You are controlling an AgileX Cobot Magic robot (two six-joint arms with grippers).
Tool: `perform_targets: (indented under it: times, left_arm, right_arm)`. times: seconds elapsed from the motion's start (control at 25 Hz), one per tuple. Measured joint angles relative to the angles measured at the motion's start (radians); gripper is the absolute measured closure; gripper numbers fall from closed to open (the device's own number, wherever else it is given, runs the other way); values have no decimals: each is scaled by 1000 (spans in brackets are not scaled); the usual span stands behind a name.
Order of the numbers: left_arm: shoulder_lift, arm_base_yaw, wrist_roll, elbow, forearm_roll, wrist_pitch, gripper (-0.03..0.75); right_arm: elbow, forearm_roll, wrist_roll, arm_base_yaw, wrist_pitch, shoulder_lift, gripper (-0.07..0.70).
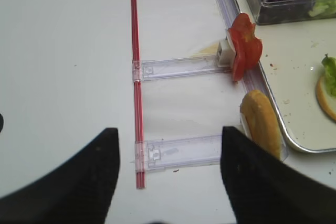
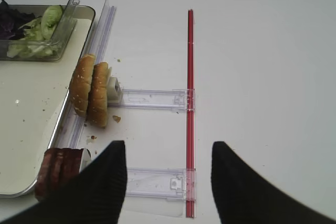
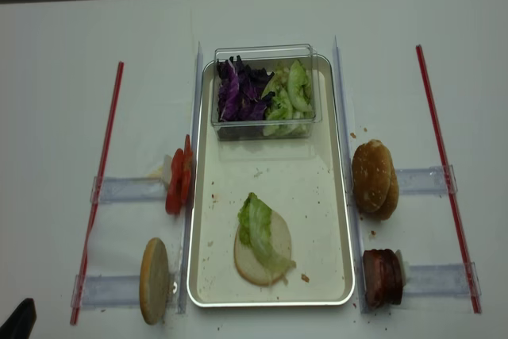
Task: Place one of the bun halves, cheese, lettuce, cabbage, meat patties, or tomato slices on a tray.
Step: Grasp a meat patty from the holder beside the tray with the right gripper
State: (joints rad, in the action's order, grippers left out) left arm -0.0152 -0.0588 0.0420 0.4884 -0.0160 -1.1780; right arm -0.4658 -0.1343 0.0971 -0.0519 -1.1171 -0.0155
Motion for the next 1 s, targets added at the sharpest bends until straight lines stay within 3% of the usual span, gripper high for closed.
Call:
perform_targets:
  times: [1.0]
  left_arm:
    - [0,0,0,0,0,0,288]
  right_arm:
    - [0,3,0,0,0,0,251]
